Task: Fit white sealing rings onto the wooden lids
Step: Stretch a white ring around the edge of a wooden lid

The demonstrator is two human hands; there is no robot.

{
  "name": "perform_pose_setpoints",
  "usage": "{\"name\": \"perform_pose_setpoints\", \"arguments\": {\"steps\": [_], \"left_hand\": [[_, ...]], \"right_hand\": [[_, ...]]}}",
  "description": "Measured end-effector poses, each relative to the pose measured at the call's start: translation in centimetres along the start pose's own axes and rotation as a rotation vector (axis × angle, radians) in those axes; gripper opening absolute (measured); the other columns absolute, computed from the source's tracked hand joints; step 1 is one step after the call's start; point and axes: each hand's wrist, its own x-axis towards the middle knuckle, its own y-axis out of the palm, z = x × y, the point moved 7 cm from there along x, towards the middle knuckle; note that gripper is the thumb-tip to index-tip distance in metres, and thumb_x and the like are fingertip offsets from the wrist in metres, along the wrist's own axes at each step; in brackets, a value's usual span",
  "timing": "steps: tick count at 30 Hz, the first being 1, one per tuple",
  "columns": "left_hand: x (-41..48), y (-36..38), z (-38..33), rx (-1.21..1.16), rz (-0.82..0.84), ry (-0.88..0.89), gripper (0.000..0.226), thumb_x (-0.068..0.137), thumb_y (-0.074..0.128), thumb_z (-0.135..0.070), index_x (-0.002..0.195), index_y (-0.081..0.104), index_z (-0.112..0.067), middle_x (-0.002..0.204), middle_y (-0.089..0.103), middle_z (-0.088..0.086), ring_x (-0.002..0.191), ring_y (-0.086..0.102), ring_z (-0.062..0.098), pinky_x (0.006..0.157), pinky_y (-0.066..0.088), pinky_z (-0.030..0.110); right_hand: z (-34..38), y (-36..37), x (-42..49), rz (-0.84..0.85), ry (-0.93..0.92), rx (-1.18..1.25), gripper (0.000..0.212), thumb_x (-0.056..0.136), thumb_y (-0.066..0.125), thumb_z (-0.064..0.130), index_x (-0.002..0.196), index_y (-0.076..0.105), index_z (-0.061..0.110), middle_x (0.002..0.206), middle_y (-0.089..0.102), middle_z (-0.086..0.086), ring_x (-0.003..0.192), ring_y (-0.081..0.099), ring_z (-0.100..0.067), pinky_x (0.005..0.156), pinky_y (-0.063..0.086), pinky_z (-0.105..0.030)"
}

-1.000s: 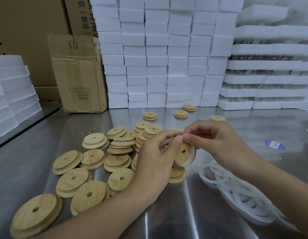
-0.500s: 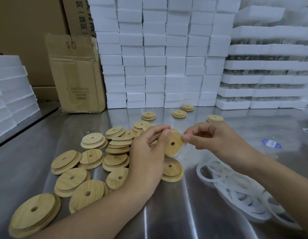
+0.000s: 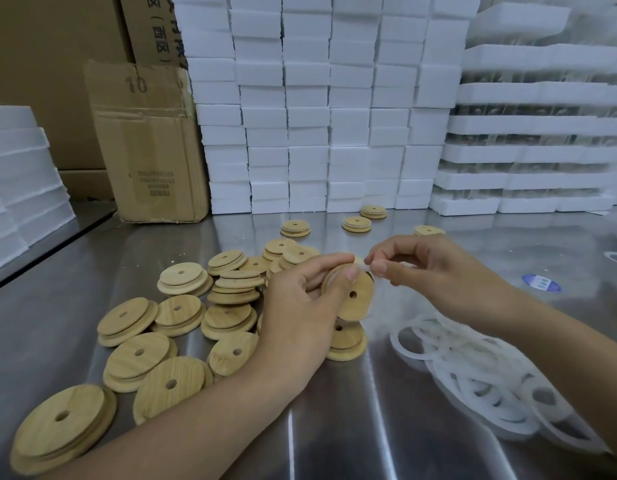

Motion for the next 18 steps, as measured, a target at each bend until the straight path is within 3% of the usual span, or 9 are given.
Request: {"name": "perform_pose_setpoints", "arguments": {"steps": [2,7,11,14,16,18], "left_hand": [[-0.1,0.1,0.0,-0.006,-0.003,-0.004,0.013,0.097,0.076,-0.021,0.107,0.082,-0.027,0.094,0.083,-0.006,0.09,0.079,0.008,0.06,0.058,0.019],[0.0,-0.6,-0.2,-0.049,-0.065,0.002,0.011,0.098,0.075,-0.02,0.105,0.082,-0.025,0.096,0.083,-0.001,0.09,0.08,0.014,0.059,0.059,0.019],[-0.1,-0.5,-0.3,-0.04,-0.058,0.02,0.011,0.098,0.075,-0.02,0.106,0.08,-0.026,0.096,0.083,-0.002,0.088,0.08,0.015,0.06,0.059,0.021],[-0.1,-0.5,-0.4,-0.027,-0.061,0.054,0.011,0.099,0.075,-0.02,0.108,0.079,-0.025,0.099,0.082,-0.003,0.092,0.08,0.015,0.07,0.062,0.025],[-0.1,-0.5,-0.7,-0.012,-0.061,0.081,0.013,0.099,0.074,-0.021,0.111,0.078,-0.024,0.1,0.082,-0.004,0.093,0.079,0.014,0.077,0.062,0.024],[-0.1,-0.5,-0.8,-0.007,-0.062,0.096,0.014,0.099,0.074,-0.021,0.112,0.077,-0.023,0.099,0.082,-0.005,0.093,0.079,0.012,0.076,0.061,0.021]], "right_hand": [[-0.3,-0.4,0.0,0.004,0.027,-0.004,0.016,0.096,0.07,0.036,0.093,0.078,0.023,0.099,0.077,0.003,0.092,0.066,-0.005,0.09,0.05,-0.031],[-0.9,-0.4,0.0,-0.025,0.055,0.01,0.018,0.099,0.068,0.037,0.095,0.079,0.023,0.098,0.08,0.004,0.097,0.074,-0.007,0.08,0.054,-0.025],[-0.5,0.3,-0.2,0.031,0.078,0.032,0.026,0.091,0.07,0.049,0.094,0.078,0.024,0.096,0.079,0.002,0.096,0.073,-0.009,0.083,0.056,-0.029],[-0.4,1.1,-0.3,0.062,0.088,0.03,0.024,0.088,0.078,0.045,0.092,0.076,0.022,0.097,0.078,-0.004,0.092,0.07,-0.019,0.083,0.055,-0.033],[-0.6,1.1,-0.3,0.053,0.104,0.025,0.028,0.085,0.079,0.047,0.091,0.076,0.02,0.098,0.078,-0.005,0.099,0.068,-0.03,0.083,0.053,-0.035],[-0.9,1.1,-0.3,0.055,0.123,0.024,0.029,0.085,0.079,0.047,0.091,0.076,0.019,0.097,0.078,-0.002,0.102,0.068,-0.028,0.083,0.054,-0.034]]}}
